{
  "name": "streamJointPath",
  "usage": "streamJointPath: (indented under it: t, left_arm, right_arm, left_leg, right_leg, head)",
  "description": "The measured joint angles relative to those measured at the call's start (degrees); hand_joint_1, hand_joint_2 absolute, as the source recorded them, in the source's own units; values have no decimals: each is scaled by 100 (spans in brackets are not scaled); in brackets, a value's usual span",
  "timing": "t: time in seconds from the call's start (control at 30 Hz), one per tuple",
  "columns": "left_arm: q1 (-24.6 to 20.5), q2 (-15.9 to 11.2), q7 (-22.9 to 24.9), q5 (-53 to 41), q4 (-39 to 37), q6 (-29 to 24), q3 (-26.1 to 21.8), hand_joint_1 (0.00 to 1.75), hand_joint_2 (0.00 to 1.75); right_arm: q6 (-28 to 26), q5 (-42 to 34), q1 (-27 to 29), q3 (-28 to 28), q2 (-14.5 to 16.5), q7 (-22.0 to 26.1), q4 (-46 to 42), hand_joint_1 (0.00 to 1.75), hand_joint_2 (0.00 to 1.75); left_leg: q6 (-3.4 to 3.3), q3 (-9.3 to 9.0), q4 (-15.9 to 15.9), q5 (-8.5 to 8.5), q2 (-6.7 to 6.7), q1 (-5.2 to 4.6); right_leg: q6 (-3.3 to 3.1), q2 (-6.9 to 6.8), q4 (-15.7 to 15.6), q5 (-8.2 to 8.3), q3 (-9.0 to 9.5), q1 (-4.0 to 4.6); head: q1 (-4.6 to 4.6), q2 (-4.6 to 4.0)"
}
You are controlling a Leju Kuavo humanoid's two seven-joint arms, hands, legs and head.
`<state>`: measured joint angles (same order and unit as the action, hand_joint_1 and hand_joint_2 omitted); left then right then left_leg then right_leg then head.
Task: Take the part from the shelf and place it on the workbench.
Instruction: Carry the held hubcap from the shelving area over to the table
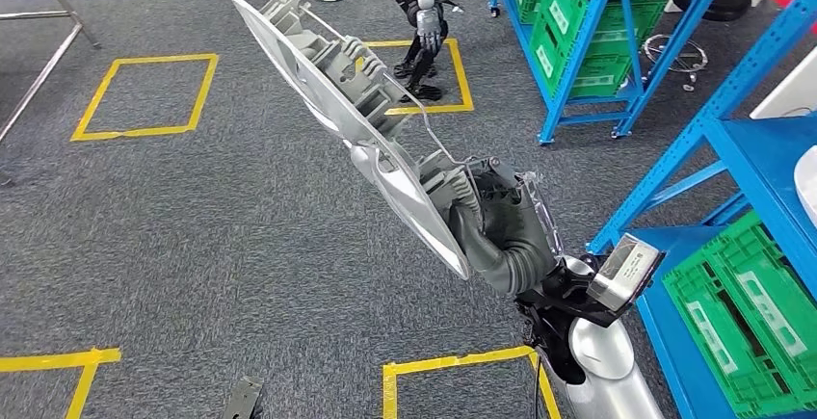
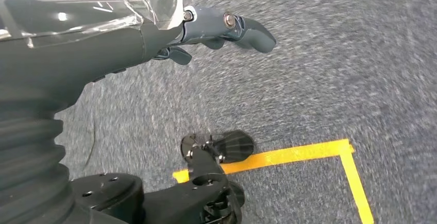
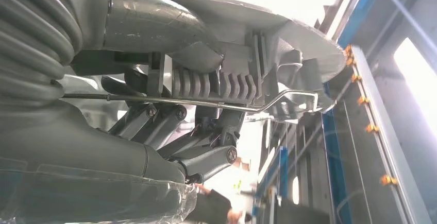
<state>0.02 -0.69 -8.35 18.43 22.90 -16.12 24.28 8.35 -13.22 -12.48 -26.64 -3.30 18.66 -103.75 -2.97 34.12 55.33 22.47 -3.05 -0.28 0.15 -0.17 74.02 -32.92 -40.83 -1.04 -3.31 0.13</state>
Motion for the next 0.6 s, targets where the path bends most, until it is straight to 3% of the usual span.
streamJointPath:
  t: [0.03, 0.1, 0.13, 0.2, 0.27, 0.33, 0.4, 0.43, 0.5, 0.53, 0.6]
  left_arm:
    - [6, 6, 0, 0, -4, 1, -5, 0, 175]
    - [13, 11, -7, 0, -12, -2, -14, 0, 175]
    - [12, 10, -15, 0, -16, -9, -20, 0, 175]
    - [23, 10, -40, -2, -21, -37, -33, 0, 175]
    - [54, 13, -52, -16, -26, -62, -47, 0, 175]
    - [89, 20, -52, -38, -29, -72, -56, 0, 175]
    - [91, 25, -52, -51, -29, -72, -62, 0, 175]
    - [82, 26, -52, -54, -29, -70, -65, 0, 175]
    - [77, 30, -51, -60, -32, -61, -69, 0, 175]
    - [80, 31, -51, -61, -34, -56, -70, 0, 175]
    - [82, 21, -50, -61, -40, -45, -79, 0, 175]
  right_arm:
    - [1, 1, 1, -1, -5, -4, 0, 175, 175]
    - [6, 1, 1, -2, -14, -11, 1, 175, 175]
    - [11, 1, 0, -4, -16, -15, 1, 175, 175]
    - [19, -4, -3, -5, -18, -11, -2, 175, 175]
    - [24, -5, -7, -5, -10, -11, -7, 175, 175]
    - [29, 1, -8, -7, 7, -18, -10, 175, 175]
    - [31, 2, -4, -4, 17, -21, -21, 175, 175]
    - [31, 2, -1, -3, 19, -20, -26, 175, 175]
    - [32, 2, 4, -4, 19, -21, -31, 175, 175]
    - [32, 2, 7, -4, 19, -22, -31, 175, 175]
    - [36, 2, 7, -4, 22, -25, -31, 175, 175]
  left_leg:
    - [28, 0, 24, 17, -97, 22]
    - [125, 17, 126, 84, -275, 77]
    - [187, 45, 207, 132, -353, 95]
    - [276, 118, 312, 198, -468, 114]
    - [306, 161, 331, 213, -530, 140]
    - [334, 223, 476, 287, -309, 149]
    - [355, 494, 1027, 542, 99, 136]
    - [354, 711, 1427, 707, 225, 136]
    - [315, 1051, 1999, 863, 300, 125]
    - [270, 1075, 1995, 792, 305, 104]
    - [116, 777, 1371, 413, 411, -9]
  right_leg:
    - [81, 7, -150, 119, 31, -30]
    - [243, 97, -854, 463, 334, -99]
    - [275, 183, -1172, 586, 488, -126]
    - [200, 298, -1407, 655, 614, -120]
    - [77, 239, -1399, 647, 613, -93]
    - [5, 154, -1407, 635, 638, -85]
    - [-48, 54, -1412, 610, 674, -41]
    - [-70, -10, -1412, 594, 685, -10]
    - [-111, -145, -1411, 556, 710, 52]
    - [-130, -212, -1411, 535, 729, 81]
    - [-152, -337, -1416, 483, 792, 121]
  head:
    - [-1, 0]
    - [-1, 0]
    - [11, 0]
    - [26, 0]
    - [32, 0]
    - [12, 0]
    - [-14, 0]
    - [-24, 0]
    - [-23, 0]
    - [-24, 0]
    - [-22, 0]
